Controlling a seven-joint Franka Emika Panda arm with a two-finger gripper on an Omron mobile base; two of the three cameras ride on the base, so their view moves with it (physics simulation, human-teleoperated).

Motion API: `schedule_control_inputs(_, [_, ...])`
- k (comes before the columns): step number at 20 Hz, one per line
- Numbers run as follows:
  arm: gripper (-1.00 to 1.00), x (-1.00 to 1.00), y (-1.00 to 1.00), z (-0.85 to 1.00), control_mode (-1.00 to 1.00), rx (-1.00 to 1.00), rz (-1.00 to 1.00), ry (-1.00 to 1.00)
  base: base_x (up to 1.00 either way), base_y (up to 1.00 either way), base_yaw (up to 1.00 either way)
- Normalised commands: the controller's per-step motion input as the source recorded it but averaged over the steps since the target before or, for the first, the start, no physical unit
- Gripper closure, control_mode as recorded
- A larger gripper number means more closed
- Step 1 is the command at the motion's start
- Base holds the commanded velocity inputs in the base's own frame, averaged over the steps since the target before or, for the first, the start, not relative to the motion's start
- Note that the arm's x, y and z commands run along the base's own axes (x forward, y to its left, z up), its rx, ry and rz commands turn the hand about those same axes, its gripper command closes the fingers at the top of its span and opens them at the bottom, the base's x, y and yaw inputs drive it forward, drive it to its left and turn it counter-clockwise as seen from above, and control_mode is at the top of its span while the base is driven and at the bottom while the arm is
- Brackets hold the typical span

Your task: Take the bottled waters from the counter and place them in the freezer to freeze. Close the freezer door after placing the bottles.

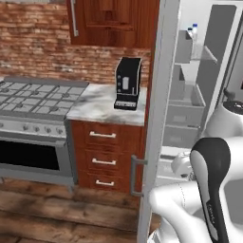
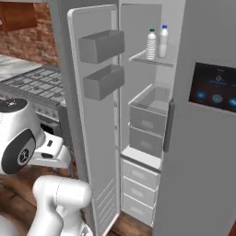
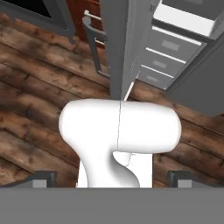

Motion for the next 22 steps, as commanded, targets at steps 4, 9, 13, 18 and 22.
schedule_control_inputs(4, [-1.00,0.00,0.00,0.00,1.00,0.00,0.00,0.00,-0.09,0.76,-0.36])
schedule_control_inputs(9, [-1.00,0.00,0.00,0.00,1.00,0.00,0.00,0.00,-0.20,0.51,-0.43])
schedule_control_inputs(13, [-1.00,0.00,0.00,0.00,1.00,0.00,0.00,0.00,-0.06,0.29,-0.46])
schedule_control_inputs(18, [-1.00,0.00,0.00,0.00,1.00,0.00,0.00,0.00,0.00,0.29,-0.35])
schedule_control_inputs(22, [-1.00,0.00,0.00,0.00,1.00,0.00,0.00,0.00,0.00,0.49,-0.14])
